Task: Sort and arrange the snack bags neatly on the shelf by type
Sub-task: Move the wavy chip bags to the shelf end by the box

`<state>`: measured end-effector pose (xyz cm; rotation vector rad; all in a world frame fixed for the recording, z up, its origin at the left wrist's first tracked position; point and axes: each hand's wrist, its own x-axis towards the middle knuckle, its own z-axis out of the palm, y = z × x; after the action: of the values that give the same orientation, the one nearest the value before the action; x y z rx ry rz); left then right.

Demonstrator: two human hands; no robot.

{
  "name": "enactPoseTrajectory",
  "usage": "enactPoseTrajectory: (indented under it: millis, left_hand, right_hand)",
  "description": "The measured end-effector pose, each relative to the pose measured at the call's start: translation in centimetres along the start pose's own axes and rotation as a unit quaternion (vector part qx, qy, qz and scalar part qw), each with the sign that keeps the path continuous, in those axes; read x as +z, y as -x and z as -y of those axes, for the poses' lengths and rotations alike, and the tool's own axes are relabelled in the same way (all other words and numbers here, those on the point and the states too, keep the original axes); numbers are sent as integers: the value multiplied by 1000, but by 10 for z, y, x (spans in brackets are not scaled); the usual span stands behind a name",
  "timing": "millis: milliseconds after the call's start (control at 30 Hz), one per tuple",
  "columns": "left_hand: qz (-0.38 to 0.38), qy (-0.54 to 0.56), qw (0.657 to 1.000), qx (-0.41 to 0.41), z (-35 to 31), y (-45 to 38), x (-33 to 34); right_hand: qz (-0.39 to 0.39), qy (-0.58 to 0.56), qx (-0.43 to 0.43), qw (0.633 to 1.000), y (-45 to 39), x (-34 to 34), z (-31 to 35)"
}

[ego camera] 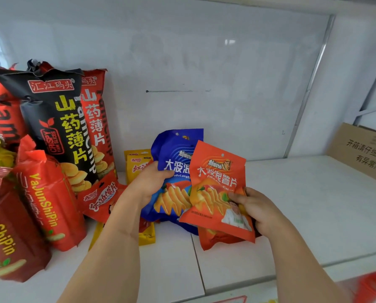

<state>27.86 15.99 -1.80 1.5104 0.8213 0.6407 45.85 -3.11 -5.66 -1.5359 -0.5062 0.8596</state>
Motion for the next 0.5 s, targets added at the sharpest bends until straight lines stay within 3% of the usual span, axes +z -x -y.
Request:
enactPoseTrajectory:
  millis: [167, 267, 500]
  left_hand:
    - [-98, 4, 994, 49, 8, 1, 3]
    - [-136, 45, 987, 67, 7, 1, 19]
    - [-142, 87, 983, 80, 1, 1, 99]
  right_hand:
    - [-15, -99, -15, 995, 10, -21, 4]
    - [-45, -97, -37, 994, 12, -45, 6]
    - [-74, -113, -51, 990, 9, -115, 19]
